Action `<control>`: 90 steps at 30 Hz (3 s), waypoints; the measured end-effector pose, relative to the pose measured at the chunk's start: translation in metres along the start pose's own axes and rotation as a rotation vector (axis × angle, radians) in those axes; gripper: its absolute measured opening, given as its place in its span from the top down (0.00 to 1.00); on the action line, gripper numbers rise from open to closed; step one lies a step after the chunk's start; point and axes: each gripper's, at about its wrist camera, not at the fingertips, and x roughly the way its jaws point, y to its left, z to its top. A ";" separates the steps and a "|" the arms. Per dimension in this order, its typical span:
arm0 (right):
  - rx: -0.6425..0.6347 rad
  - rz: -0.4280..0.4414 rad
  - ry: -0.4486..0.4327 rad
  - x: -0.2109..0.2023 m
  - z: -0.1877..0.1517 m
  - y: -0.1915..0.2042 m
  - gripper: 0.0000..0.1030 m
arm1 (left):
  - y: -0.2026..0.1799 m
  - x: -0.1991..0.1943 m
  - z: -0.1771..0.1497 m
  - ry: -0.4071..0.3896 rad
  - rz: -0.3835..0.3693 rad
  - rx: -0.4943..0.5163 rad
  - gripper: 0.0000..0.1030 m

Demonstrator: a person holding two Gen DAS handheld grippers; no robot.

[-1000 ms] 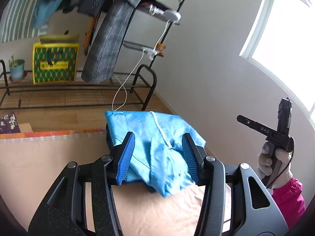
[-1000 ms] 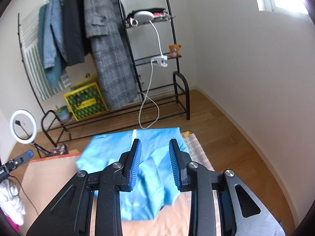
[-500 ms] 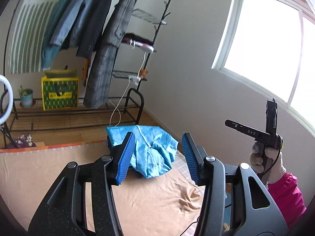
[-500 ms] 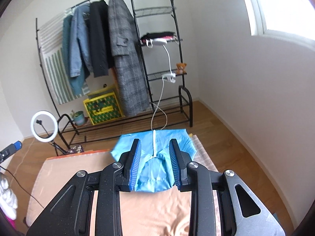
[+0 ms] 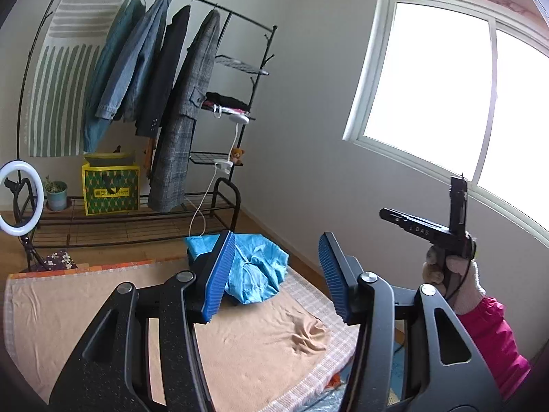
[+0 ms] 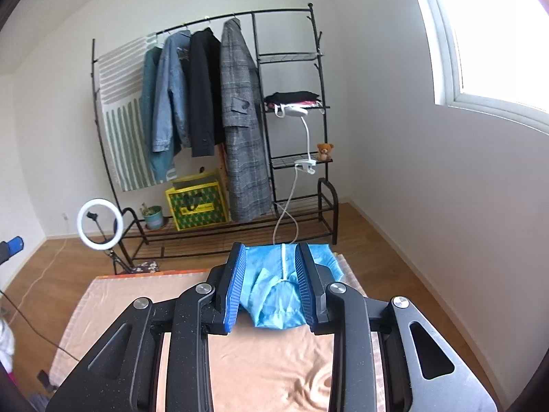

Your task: Fold large clothes

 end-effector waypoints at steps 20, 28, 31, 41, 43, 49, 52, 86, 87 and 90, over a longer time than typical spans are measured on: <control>0.014 -0.181 0.028 -0.023 -0.102 0.057 0.20 | -0.002 -0.038 -0.097 0.088 0.117 0.088 0.01; 0.000 -0.240 -0.004 -0.012 -0.125 0.070 0.16 | 0.021 -0.014 -0.135 0.115 0.194 0.064 0.00; -0.002 -0.249 -0.005 -0.006 -0.134 0.073 0.16 | 0.029 -0.004 -0.145 0.111 0.219 0.054 0.00; 0.047 -0.284 -0.042 0.025 -0.151 0.072 0.16 | 0.050 0.025 -0.161 0.131 0.248 0.047 0.00; 0.061 -0.296 -0.045 0.031 -0.156 0.072 0.16 | 0.052 0.033 -0.166 0.154 0.246 0.048 0.00; 0.033 -0.309 -0.006 0.054 -0.168 0.072 0.16 | 0.057 0.057 -0.182 0.220 0.222 0.042 0.00; 0.037 -0.304 0.014 0.063 -0.175 0.071 0.16 | 0.058 0.066 -0.190 0.248 0.224 0.050 0.00; 0.022 -0.302 0.067 0.094 -0.202 0.072 0.16 | 0.063 0.081 -0.212 0.266 0.253 0.036 0.00; 0.022 -0.302 0.067 0.095 -0.201 0.072 0.16 | 0.063 0.080 -0.211 0.264 0.257 0.040 0.00; 0.022 -0.300 0.068 0.095 -0.201 0.072 0.16 | 0.063 0.080 -0.210 0.263 0.258 0.040 0.00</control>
